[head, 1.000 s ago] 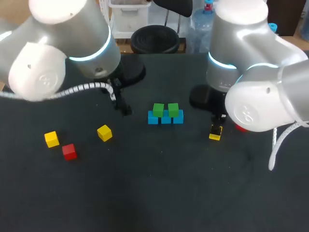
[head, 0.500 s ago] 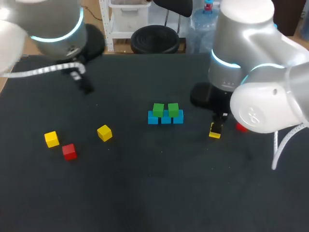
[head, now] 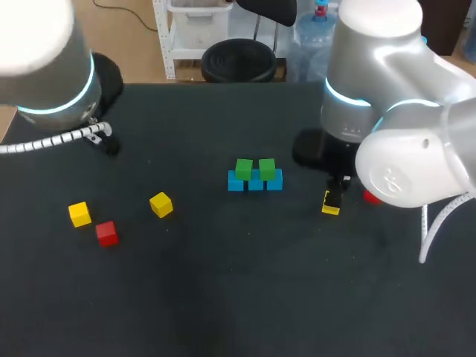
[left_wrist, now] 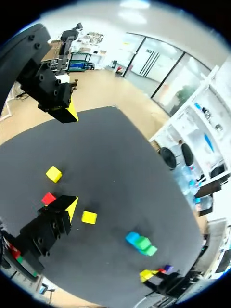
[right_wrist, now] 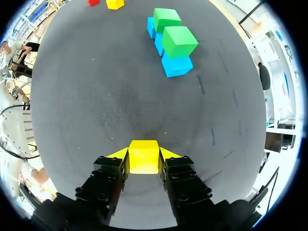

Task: Place the blue cubes, place green cubes on the blue cubes, place the yellow cubes on the green cubes, then place the red cubes on the yellow cubes, and place purple cube on the red cubes.

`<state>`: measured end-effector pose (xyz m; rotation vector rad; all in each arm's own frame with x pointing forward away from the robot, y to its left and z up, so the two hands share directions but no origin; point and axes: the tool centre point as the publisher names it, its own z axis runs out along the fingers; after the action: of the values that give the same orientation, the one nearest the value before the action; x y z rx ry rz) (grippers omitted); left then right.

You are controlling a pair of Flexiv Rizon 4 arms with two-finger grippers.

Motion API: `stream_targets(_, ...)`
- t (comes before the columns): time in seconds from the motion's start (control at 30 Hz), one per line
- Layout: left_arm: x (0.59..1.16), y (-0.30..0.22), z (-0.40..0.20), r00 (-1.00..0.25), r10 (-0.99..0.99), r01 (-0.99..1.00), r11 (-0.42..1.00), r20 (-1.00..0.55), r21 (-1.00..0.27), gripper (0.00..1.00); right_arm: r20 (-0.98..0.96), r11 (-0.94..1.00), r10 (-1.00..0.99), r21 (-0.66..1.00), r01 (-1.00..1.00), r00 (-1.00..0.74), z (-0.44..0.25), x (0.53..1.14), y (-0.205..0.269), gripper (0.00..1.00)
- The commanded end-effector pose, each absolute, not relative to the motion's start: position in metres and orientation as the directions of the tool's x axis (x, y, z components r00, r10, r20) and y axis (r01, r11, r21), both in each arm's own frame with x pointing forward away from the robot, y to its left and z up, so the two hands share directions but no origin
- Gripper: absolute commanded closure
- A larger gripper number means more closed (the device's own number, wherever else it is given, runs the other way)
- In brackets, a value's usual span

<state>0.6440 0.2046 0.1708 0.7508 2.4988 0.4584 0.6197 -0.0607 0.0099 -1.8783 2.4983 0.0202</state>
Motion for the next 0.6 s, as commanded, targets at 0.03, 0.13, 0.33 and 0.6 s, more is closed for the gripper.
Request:
stream_targets(0.03, 0.634, 0.203, 0.175, -0.692, 0.574, 0.393, 0.808, -0.438, 0.438, 0.00, -0.020, 0.281, -0.960, -0.003, -0.960, -0.281, 0.011, 0.618, -0.061, 1.00)
stream_targets(0.13, 0.640, 0.187, 0.165, -0.679, 0.596, 0.450, 0.799, -0.428, 0.398, 0.00, -0.021, 0.281, -0.960, -0.006, -0.960, -0.280, 0.013, 0.617, -0.060, 1.00)
stream_targets(0.33, 0.632, 0.148, 0.134, -0.641, 0.661, 0.556, 0.750, -0.389, 0.358, 0.00, -0.025, 0.278, -0.960, -0.016, -0.960, -0.278, 0.017, 0.616, -0.059, 1.00)
stream_targets(0.6, 0.609, 0.137, 0.108, -0.649, 0.602, 0.468, 0.798, -0.465, 0.380, 0.00, -0.028, 0.272, -0.962, -0.011, -0.962, -0.272, 0.018, 0.614, -0.060, 1.00)
